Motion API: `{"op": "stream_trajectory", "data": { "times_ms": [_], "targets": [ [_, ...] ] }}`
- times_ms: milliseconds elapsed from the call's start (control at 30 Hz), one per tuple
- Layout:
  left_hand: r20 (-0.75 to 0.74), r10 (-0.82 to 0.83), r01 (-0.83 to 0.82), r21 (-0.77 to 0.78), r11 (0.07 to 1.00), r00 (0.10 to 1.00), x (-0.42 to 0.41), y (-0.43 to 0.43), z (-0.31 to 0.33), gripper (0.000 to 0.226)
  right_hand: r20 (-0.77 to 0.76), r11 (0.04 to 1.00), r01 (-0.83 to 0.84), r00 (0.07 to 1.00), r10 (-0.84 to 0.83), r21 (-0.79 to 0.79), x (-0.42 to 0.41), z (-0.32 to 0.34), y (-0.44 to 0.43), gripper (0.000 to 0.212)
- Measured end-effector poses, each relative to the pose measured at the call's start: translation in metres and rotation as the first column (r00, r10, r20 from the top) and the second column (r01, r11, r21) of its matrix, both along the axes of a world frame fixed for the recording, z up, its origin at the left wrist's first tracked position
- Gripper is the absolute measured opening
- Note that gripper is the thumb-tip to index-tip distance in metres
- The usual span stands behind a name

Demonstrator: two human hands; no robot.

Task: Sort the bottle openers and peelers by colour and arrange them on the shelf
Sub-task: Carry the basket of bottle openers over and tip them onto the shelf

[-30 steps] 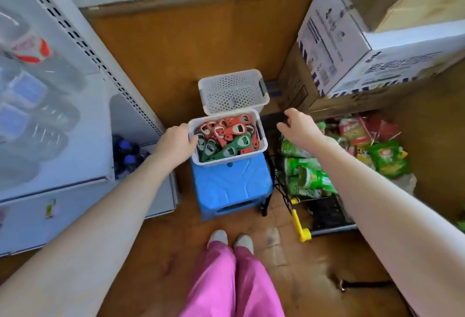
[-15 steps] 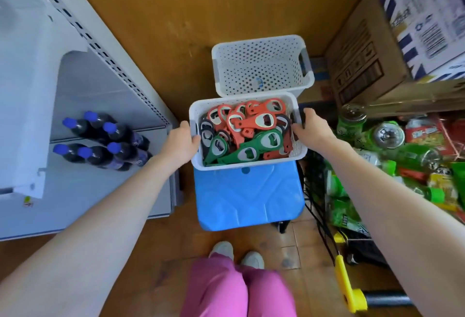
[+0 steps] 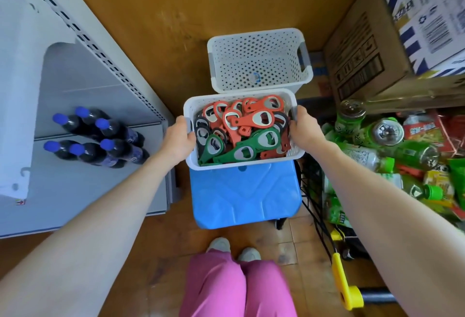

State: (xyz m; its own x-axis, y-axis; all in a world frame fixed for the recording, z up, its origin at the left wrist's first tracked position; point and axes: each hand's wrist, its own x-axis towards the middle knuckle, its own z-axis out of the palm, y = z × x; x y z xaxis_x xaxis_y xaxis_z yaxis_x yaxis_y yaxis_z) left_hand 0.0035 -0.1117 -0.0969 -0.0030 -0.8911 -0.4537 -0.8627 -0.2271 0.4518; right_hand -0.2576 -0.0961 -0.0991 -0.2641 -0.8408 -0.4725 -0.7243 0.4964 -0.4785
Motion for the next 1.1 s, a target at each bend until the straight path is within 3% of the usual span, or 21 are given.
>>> {"op": "stream_trajectory", "data": {
  "times_ms": [300,667,867,1000,1100],
  "targets": [
    [-0.023,0.017,-0.018,-0.071,0.997,1.0,0.003,0.007,0.06,0.029,0.01,0.999,0.038,0.999,-0.038,-0.018,0.002,0.062,0.018,0.025],
    [-0.148,0.041,-0.081,-0.274,0.958,0.988,0.004,0.021,0.237,0.027,-0.048,0.97,0.076,0.995,-0.089,-0.233,0.003,0.27,0.042,0.029],
    [-0.099,0.024,-0.07,-0.497,0.865,0.995,0.01,0.048,0.351,0.029,-0.119,0.915,0.07,0.985,-0.127,-0.398,0.008,0.38,0.064,0.029],
    [-0.122,-0.014,-0.06,-0.579,0.813,0.992,0.025,0.065,0.417,0.01,-0.131,0.879,0.064,0.981,-0.142,-0.472,0.015,0.437,0.08,0.029],
    [-0.115,-0.007,-0.069,-0.645,0.761,0.993,0.034,0.083,0.456,0.011,-0.115,0.854,0.043,0.986,-0.12,-0.519,0.023,0.475,0.093,0.027]
  ]
}}
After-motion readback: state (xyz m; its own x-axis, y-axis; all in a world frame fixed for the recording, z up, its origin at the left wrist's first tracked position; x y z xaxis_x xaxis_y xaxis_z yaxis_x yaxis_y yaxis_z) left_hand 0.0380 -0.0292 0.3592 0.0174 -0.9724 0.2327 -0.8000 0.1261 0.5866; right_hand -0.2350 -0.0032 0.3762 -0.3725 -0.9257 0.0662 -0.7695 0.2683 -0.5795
